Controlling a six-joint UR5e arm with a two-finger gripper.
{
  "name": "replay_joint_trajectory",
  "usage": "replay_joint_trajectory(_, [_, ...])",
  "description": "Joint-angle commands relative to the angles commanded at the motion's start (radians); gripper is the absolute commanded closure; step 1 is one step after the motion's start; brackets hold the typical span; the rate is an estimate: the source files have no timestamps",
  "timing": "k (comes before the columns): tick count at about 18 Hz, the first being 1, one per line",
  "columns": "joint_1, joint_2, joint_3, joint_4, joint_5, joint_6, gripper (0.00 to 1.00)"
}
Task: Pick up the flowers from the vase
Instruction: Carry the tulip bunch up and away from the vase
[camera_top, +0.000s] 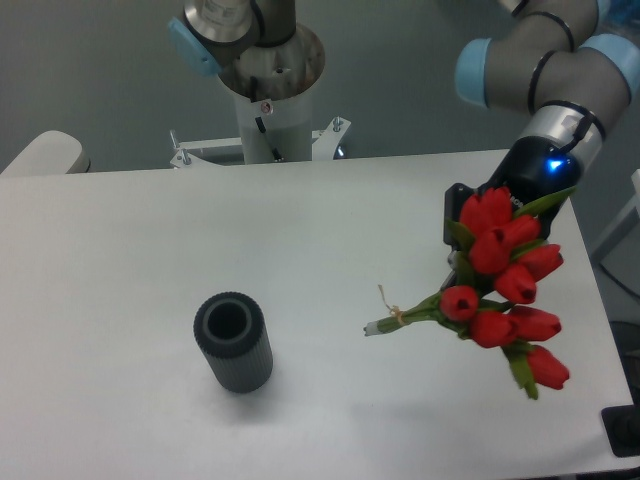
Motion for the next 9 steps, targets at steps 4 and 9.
replay_joint_trajectory(4, [0.017, 0.006, -0.022, 0.0, -0.015, 0.028, 0.73])
replay_joint_trajectory(9, [0.017, 0.021, -0.051, 0.0, -0.015, 0.095, 0.73])
